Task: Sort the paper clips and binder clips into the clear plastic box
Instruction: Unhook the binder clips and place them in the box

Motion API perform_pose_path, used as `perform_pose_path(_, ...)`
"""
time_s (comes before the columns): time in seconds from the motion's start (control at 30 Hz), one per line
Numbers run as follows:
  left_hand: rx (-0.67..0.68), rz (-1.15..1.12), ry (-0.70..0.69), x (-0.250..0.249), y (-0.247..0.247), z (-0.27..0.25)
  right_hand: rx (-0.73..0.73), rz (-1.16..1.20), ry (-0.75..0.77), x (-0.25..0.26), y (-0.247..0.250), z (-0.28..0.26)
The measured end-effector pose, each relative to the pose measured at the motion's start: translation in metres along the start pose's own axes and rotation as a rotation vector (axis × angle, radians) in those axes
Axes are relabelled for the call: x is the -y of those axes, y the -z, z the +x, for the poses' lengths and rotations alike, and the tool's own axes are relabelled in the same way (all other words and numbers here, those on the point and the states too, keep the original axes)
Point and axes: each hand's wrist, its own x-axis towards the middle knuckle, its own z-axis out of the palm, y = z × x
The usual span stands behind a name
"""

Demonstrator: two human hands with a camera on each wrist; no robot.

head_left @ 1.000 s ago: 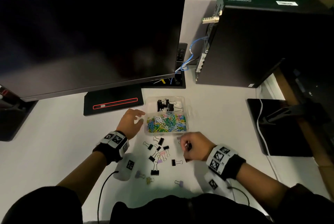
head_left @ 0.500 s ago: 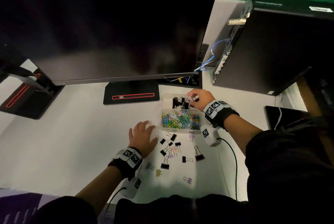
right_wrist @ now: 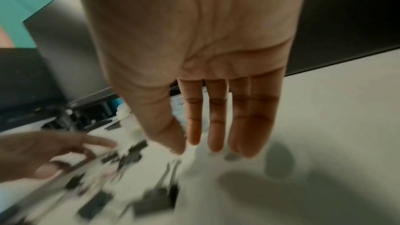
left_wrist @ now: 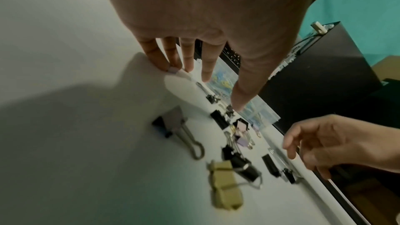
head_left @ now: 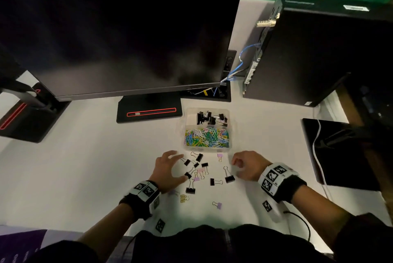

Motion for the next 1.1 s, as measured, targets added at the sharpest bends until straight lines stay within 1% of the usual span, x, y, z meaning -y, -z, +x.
perform_pose_path(0.1, 0.047, 0.026, -0.046, -0.008, -0.003, 0.0, 0.068, 0.056, 0.006, 0.007, -0.027, -0.008)
perform_pose_path(0.17, 0.08, 0.079, -0.067, -0.014, -0.006, 0.005, 0.053, 0.085, 0.047, 0.017, -0.038, -0.005)
perform_pose_path(0.37, 0.129, 0.202, -0.14, -0.026, -0.013, 0.012, -0.017, 0.052, 0.157, 0.041, -0.058, 0.016)
perform_pose_path(0.47, 0.213, 0.209, -0.194, -0.024, -0.011, 0.008, -0.021, 0.098, 0.236, 0.045, -0.06, 0.015)
perform_pose_path(0.53, 0.224, 0.174, -0.205, -0.019, -0.004, 0.002, -0.009, 0.141, 0.256, 0.04, -0.058, 0.011)
perform_pose_path(0.63, 0.171, 0.16, -0.172, -0.005, 0.014, -0.009, -0.023, 0.202, 0.261, 0.026, -0.053, -0.001)
perform_pose_path(0.7, 0.173, 0.243, -0.13, 0.007, 0.025, -0.018, -0.011, 0.152, 0.267, 0.017, -0.051, -0.011)
perform_pose_path(0.77, 0.197, 0.367, -0.074, 0.018, 0.031, -0.024, 0.028, 0.068, 0.262, 0.011, -0.054, -0.019)
perform_pose_path(0.8, 0.205, 0.389, -0.038, 0.023, 0.031, -0.025, 0.045, 0.044, 0.257, 0.011, -0.057, -0.021)
perform_pose_path(0.87, 0.206, 0.334, -0.002, 0.024, 0.026, -0.026, 0.056, 0.052, 0.244, 0.014, -0.064, -0.021)
perform_pose_path(0.93, 0.196, 0.265, -0.007, 0.017, 0.017, -0.023, 0.041, 0.111, 0.227, 0.022, -0.069, -0.018)
perform_pose_path(1.1, 0.16, 0.216, -0.073, -0.021, -0.005, -0.009, 0.003, 0.225, 0.234, 0.051, -0.079, -0.001)
